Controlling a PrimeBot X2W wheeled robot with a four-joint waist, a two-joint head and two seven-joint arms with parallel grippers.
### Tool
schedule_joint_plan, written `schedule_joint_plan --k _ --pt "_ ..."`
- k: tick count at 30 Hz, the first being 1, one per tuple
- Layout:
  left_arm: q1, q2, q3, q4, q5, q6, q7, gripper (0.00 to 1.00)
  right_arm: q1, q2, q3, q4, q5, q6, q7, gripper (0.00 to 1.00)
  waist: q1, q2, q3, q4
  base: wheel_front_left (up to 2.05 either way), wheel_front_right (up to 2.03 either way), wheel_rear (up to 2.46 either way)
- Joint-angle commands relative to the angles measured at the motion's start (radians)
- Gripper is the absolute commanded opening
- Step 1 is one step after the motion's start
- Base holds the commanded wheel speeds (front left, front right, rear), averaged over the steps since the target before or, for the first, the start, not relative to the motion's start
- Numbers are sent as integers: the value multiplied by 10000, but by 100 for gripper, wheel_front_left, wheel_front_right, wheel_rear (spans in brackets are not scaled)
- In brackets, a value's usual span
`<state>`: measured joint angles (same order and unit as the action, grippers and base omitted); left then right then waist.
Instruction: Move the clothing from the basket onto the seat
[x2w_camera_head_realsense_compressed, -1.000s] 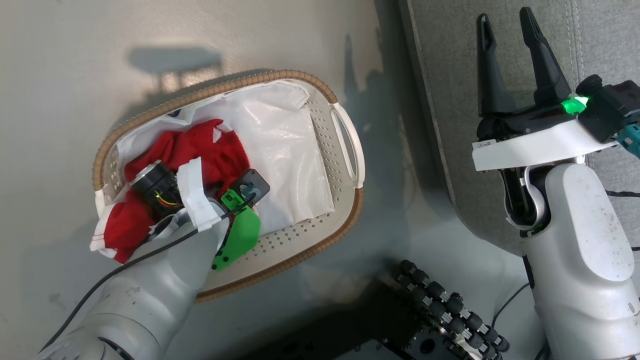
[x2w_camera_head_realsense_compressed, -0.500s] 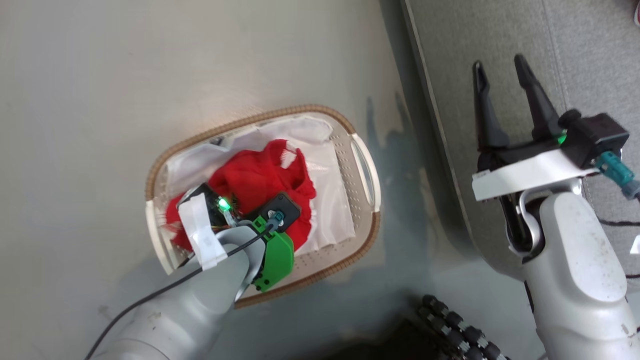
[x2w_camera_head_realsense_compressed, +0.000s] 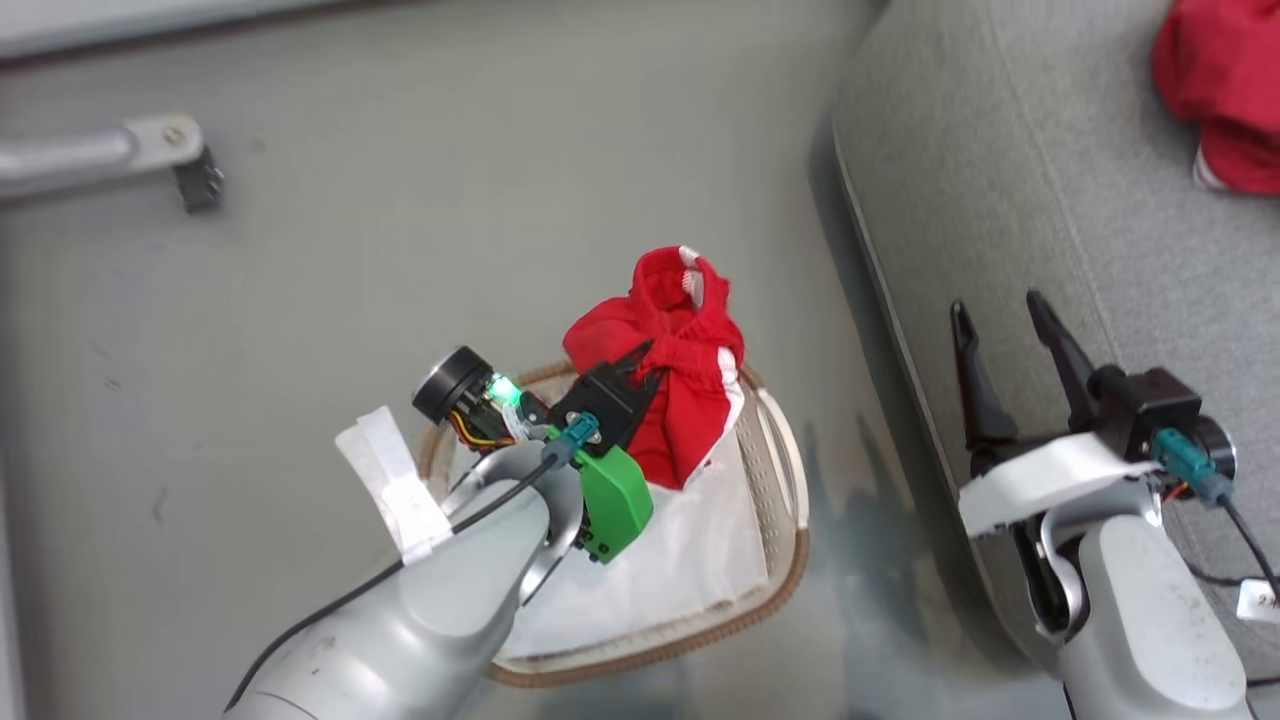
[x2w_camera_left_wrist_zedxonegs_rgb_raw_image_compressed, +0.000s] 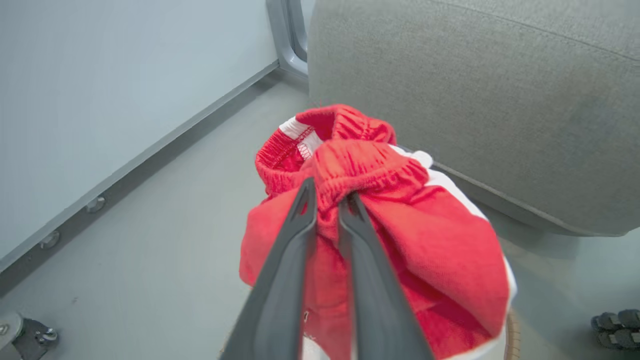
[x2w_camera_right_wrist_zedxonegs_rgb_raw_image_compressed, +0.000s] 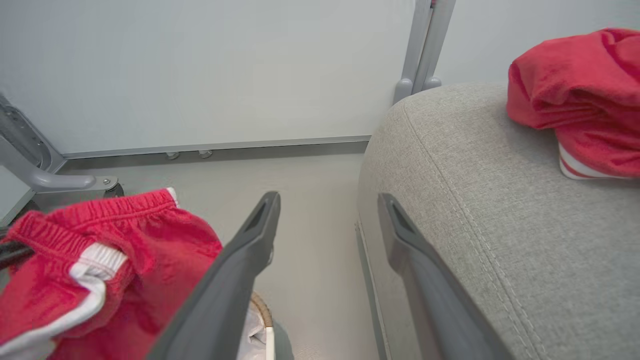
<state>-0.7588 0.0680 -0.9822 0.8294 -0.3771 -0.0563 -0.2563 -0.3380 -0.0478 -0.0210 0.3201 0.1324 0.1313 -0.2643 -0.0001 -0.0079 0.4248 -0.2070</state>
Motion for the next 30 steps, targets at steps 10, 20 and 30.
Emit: schedule_joint_plan --k 10,20,30 --pt "-788 1270 437 -2344 -201 215 911 0 802 -45 544 299 -222 -11 -2 100 1 79 -3425 834 0 0 0" --pt "-1918 2046 1370 -4127 -656 557 1940 0 448 -44 1535 360 -299 -11 -2 100 1 79 -3851 816 0 0 0" --pt "-2436 2269 1607 -4943 -874 679 2527 0 -197 -42 2910 342 -38 -11 -2 100 1 79 -3905 906 0 0 0"
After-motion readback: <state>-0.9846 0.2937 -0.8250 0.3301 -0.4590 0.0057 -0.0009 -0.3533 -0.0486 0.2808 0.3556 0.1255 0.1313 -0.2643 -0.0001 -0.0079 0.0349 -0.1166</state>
